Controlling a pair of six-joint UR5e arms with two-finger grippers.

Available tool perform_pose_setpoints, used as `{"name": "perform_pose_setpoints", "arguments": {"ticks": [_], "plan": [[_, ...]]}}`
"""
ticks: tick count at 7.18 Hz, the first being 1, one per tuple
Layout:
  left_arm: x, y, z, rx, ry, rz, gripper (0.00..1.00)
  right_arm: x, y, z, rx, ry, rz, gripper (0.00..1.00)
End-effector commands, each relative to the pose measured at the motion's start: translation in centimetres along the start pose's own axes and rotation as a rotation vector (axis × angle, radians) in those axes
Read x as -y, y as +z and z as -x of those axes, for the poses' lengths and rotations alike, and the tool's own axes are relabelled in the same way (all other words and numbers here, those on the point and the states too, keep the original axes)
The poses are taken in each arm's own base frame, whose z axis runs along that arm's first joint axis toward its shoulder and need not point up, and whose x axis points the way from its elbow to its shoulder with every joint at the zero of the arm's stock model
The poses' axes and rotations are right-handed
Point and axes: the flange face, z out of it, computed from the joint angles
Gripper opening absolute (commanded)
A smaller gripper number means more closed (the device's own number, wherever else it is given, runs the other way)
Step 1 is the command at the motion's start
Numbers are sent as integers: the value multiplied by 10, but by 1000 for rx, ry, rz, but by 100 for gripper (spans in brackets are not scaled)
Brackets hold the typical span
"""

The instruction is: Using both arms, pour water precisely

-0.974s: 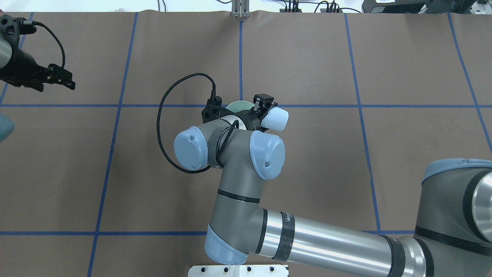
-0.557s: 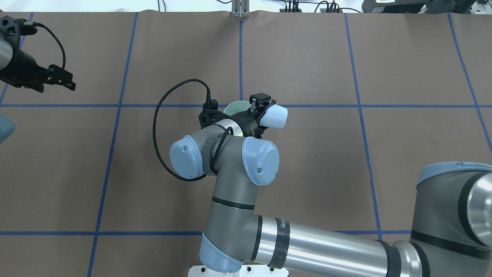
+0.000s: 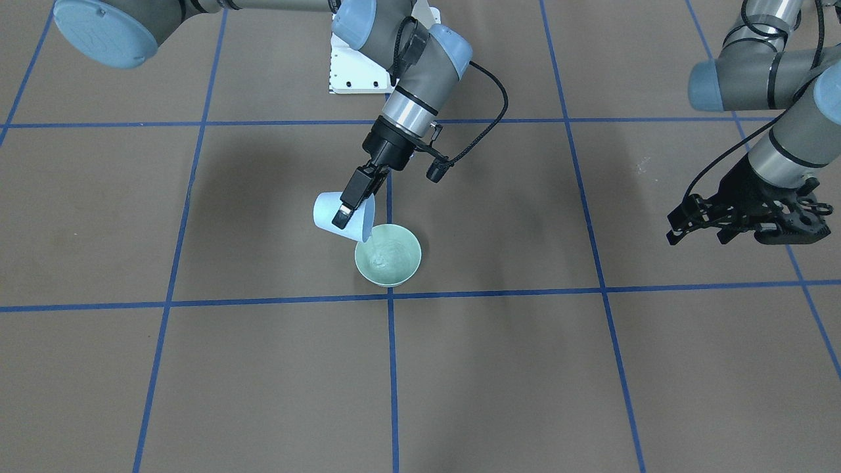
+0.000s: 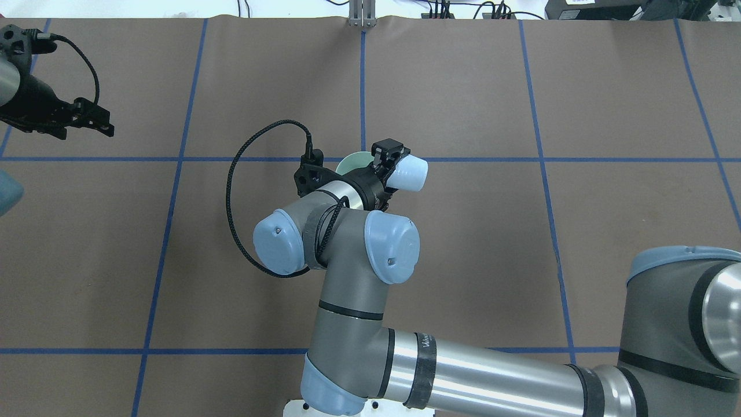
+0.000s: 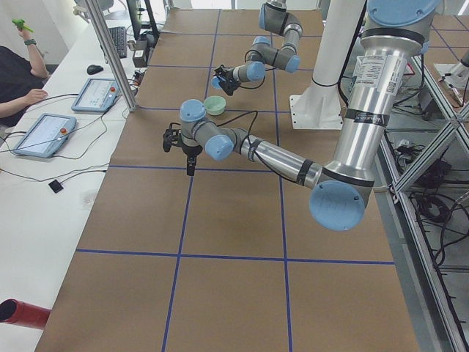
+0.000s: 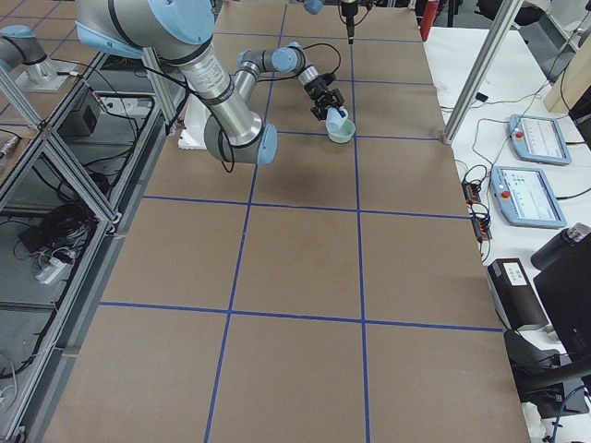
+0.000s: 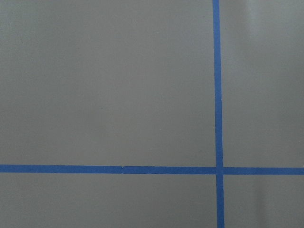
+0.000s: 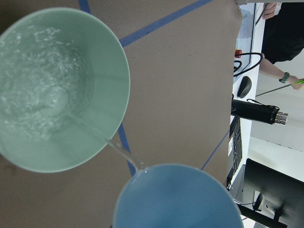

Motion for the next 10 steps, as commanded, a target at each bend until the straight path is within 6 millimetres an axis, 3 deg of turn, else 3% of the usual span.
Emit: {"name": "perform_pose_setpoints", "arguments": {"ticks": [1, 2, 4, 5, 6, 7, 9, 10], "plan": [[0, -2, -1, -2, 1, -2, 100, -3, -2, 0, 58, 113, -104, 0], [0, -2, -1, -2, -1, -2, 100, -14, -9, -11, 108, 179, -145, 0], [-1, -5, -5, -16, -5, 4, 100, -44, 6, -54, 277, 430, -234, 0], [-2, -5, -5, -17, -7, 5, 100, -51, 11, -81, 329, 524, -277, 0], [-1, -6, -6, -18, -8, 4, 100, -72, 16, -125, 391, 599, -293, 0], [-1, -7, -7, -19, -8, 3, 100, -115, 22, -172, 421, 659, -313, 0], [-1, -7, -7, -20, -7, 2, 100, -185, 42, -195, 439, 845, -272, 0], [-1, -9, -7, -20, -7, 0, 100, -212, 39, -202, 444, 888, -278, 0]]}}
